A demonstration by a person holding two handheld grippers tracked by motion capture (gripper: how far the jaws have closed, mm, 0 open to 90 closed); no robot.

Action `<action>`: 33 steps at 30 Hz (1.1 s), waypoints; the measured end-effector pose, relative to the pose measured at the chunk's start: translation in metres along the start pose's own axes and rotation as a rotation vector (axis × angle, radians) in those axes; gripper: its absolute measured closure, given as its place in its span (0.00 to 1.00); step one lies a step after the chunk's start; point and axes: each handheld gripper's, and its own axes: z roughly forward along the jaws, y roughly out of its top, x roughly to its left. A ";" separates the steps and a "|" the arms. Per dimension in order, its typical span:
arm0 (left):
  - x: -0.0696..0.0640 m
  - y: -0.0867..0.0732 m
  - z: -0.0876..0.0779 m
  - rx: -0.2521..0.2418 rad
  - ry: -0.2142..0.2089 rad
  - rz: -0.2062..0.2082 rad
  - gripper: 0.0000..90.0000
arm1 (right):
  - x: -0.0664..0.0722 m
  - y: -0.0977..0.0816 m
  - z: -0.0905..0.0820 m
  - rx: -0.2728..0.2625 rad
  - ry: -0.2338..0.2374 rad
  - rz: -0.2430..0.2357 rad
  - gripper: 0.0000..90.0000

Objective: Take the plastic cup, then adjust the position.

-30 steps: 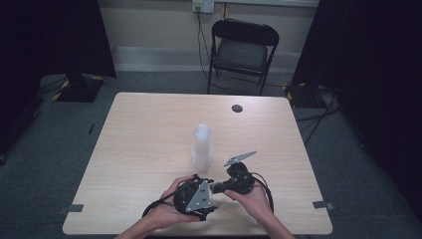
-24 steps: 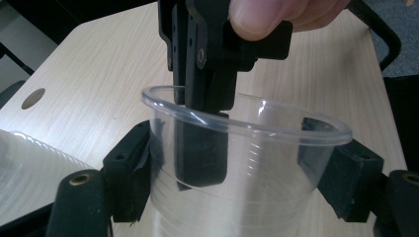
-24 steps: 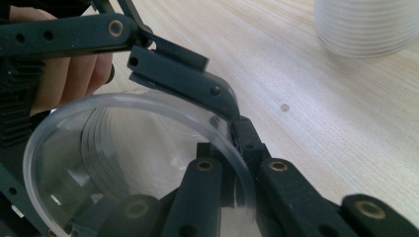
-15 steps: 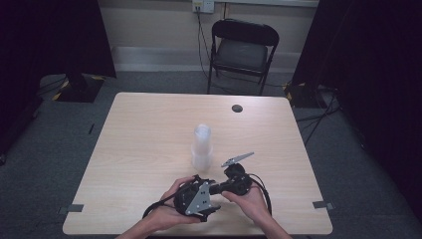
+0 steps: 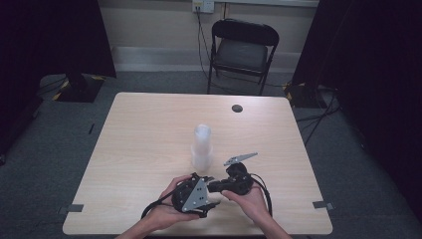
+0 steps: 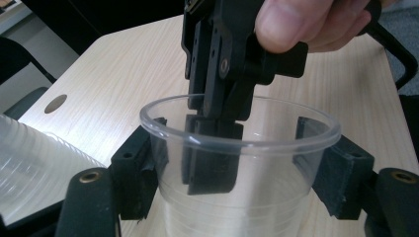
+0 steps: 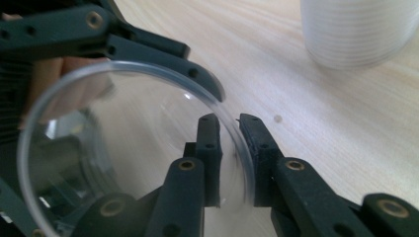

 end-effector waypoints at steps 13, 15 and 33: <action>0.009 -0.010 -0.005 -0.025 0.026 -0.122 0.33 | -0.003 -0.002 -0.014 -0.087 -0.011 -0.011 0.75; 0.012 -0.012 -0.006 -0.037 0.025 -0.160 0.33 | -0.002 -0.001 -0.016 -0.109 -0.016 -0.015 0.74; 0.029 -0.021 -0.016 -0.094 0.046 -0.323 0.33 | 0.001 -0.001 -0.034 -0.276 -0.025 -0.070 0.66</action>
